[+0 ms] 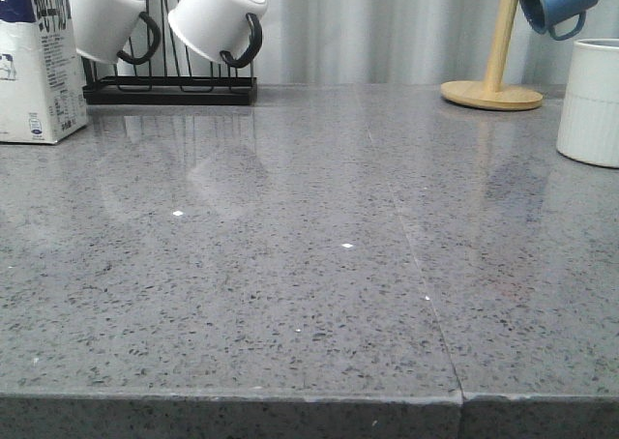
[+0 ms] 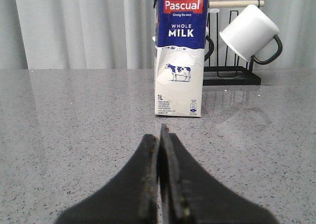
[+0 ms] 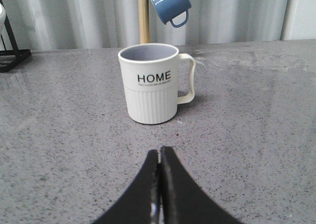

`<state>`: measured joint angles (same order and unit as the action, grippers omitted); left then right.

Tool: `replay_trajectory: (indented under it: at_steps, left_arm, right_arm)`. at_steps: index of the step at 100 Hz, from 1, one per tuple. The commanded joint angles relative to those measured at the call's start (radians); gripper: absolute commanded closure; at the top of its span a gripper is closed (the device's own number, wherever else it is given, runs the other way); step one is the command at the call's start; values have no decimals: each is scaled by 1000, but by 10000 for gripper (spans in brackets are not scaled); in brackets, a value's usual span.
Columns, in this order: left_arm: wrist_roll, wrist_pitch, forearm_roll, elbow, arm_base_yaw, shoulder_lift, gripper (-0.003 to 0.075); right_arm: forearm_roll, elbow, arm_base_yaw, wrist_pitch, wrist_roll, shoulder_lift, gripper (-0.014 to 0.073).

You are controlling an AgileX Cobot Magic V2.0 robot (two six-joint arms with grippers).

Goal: Place milk next to cup
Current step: 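Open the right gripper and approach the white HOME mug handle, then grasp the HOME mug by its handle with the right gripper and lift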

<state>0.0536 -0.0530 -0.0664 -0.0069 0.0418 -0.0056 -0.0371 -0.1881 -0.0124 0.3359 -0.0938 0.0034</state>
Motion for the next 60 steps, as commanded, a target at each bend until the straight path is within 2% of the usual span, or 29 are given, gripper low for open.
replay_trajectory:
  at_steps: [1, 12, 19, 33, 41, 60]
  left_arm:
    - [-1, 75, -2, 60, -2, -28, 741]
    - [-1, 75, -2, 60, -2, -28, 741]
    - [-1, 75, -2, 60, -2, -28, 741]
    - [-1, 75, -2, 60, -2, -28, 741]
    - [-1, 75, -2, 60, -2, -28, 741]
    - [-1, 75, -2, 60, -2, -28, 741]
  right_arm:
    - [18, -103, -7, 23, -2, 59, 659]
    - [18, -168, -7, 67, -2, 148, 651]
    - [18, -191, -7, 66, -2, 208, 592]
    - [18, -200, -7, 10, -2, 322, 313]
    - [11, -200, -7, -54, -2, 383, 197]
    - [-36, -200, -35, -292, -2, 556, 189]
